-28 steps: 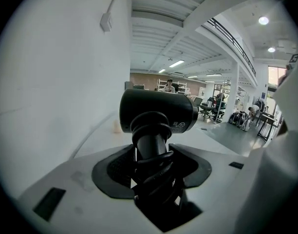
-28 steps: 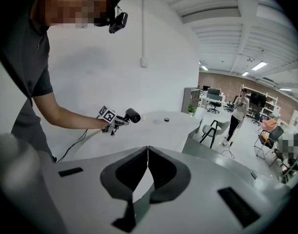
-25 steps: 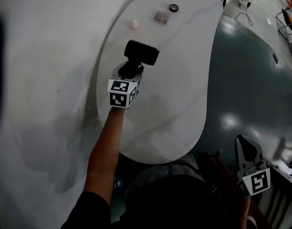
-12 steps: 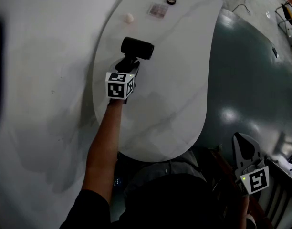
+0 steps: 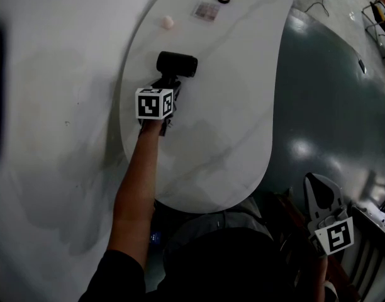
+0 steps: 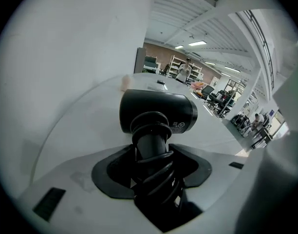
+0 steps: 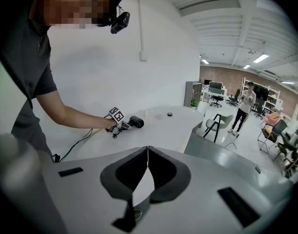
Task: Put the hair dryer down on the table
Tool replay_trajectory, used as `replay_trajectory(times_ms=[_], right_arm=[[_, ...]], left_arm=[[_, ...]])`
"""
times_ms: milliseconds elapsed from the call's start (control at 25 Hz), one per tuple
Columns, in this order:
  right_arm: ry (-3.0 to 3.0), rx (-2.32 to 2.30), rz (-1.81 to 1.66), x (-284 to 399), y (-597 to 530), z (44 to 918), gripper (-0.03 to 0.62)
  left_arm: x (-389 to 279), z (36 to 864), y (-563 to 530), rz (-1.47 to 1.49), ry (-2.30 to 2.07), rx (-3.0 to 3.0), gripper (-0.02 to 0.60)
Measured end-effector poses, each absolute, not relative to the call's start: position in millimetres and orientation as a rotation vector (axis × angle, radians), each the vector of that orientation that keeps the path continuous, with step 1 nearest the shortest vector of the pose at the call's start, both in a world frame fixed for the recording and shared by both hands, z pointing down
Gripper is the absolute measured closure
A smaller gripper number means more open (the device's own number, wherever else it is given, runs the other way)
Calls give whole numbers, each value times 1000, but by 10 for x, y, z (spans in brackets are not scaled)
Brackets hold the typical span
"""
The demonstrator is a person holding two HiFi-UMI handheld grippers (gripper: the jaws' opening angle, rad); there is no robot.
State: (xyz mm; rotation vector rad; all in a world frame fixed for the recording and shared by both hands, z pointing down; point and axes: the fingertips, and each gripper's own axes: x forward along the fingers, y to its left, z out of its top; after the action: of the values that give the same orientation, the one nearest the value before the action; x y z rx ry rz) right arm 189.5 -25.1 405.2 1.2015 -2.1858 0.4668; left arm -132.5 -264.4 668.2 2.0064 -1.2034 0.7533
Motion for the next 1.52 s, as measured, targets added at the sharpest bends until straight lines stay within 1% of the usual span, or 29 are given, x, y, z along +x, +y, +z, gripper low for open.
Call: replay_trajectory(times_ms=[320, 720, 840, 1040, 1280, 1400, 1520], right_arm=[[-2201, 1192, 473, 1821, -303, 4023, 585], [-2242, 1161, 451, 1729, -354, 3978, 585], [-2256, 1149, 446, 1702, -373, 3953, 585], [-2293, 1147, 429, 1676, -376, 3906, 585], [-2329, 1149, 404, 1689, -370, 3859, 585], [-2359, 1147, 377, 1692, -363, 3812, 585], [-2382, 1127, 362, 1685, -376, 3817, 585]], left_arm=[[-1316, 6640, -2661, 761, -1207, 2000, 365], [-1299, 6583, -2489, 744, -1090, 2056, 340], [-1278, 6504, -2439, 746, -1048, 2082, 283], [-1308, 6311, -2325, 752, -1016, 2137, 249], [-1463, 6048, -2164, 793, -1056, 2175, 247], [-1594, 5787, -2038, 794, -1103, 2198, 247], [-1725, 5428, -1936, 728, -1172, 2238, 249]])
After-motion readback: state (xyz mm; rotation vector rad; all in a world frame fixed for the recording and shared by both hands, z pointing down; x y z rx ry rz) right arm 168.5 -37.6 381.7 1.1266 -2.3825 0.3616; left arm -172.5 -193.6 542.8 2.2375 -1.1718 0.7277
